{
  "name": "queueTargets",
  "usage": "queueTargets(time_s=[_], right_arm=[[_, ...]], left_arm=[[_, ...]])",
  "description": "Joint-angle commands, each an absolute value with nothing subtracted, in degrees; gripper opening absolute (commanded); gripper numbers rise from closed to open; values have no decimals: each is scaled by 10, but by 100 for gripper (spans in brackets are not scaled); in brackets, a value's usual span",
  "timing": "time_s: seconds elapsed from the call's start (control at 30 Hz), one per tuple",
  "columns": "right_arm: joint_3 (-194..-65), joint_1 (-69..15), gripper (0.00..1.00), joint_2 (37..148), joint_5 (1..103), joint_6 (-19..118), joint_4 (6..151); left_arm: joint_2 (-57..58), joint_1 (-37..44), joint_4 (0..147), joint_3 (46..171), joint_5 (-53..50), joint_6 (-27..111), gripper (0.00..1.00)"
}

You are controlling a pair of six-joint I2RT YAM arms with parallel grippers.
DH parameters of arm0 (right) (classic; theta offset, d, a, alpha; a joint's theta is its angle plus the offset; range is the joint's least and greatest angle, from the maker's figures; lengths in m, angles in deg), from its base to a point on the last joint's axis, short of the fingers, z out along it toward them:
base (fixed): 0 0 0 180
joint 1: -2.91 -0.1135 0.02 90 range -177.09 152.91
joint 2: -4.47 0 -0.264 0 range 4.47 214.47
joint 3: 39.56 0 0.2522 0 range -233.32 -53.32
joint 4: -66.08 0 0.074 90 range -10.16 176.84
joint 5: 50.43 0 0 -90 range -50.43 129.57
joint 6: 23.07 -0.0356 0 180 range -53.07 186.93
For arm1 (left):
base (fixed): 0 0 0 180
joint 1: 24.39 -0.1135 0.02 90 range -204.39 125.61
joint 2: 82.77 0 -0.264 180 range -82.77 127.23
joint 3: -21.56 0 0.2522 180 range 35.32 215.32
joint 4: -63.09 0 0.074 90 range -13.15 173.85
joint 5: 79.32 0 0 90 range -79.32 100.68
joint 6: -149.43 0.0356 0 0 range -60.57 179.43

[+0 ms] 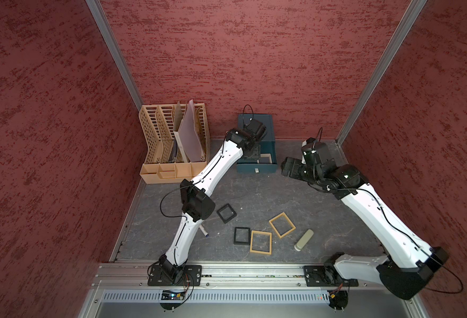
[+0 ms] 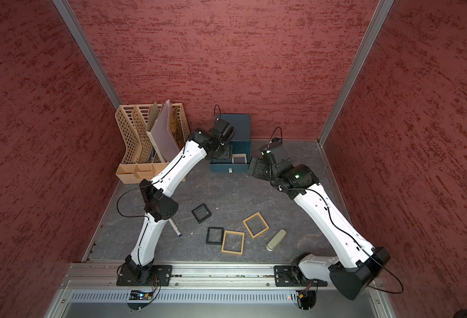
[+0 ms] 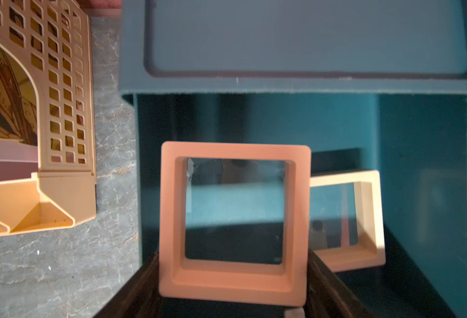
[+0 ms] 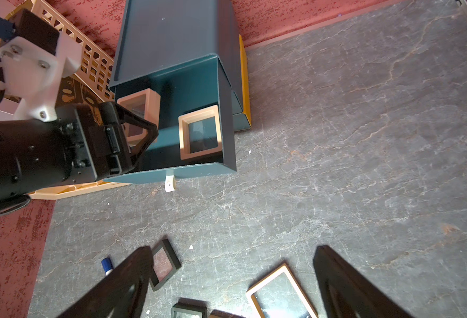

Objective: Place the brooch boxes into the drawer by color
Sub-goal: Place the brooch box in the drawer.

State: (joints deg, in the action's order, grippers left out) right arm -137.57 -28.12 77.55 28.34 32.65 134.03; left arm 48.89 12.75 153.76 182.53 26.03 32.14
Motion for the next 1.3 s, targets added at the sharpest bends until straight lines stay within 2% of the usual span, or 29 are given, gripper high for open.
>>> queueTargets(time_s=[0.0,0.5,0.6,0.77,0.87,1.07,1.27], right_arm=[[-1372,-278,97,765,272,322,1332],[-1369,-278,97,765,276,322,1330],[-1371,-278,97,766,276,323,1329],[-1373,-278,97,768,278,324,1329],[-1373,-278,97,768,279,326,1329],[-1374,-278,98,769,282,326,1329],[-1376,-278,97,771,291,327,1325]], left_arm=[[507,130,1550,1846,273,319,49],[531,125,1554,1856,299,318,52],[533,125,1554,1856,304,315,57],[533,122,1553,1856,292,314,73],[534,122,1553,1856,288,314,78],[530,121,1553,1856,280,314,84],[510,125,1540,1867,264,310,86]])
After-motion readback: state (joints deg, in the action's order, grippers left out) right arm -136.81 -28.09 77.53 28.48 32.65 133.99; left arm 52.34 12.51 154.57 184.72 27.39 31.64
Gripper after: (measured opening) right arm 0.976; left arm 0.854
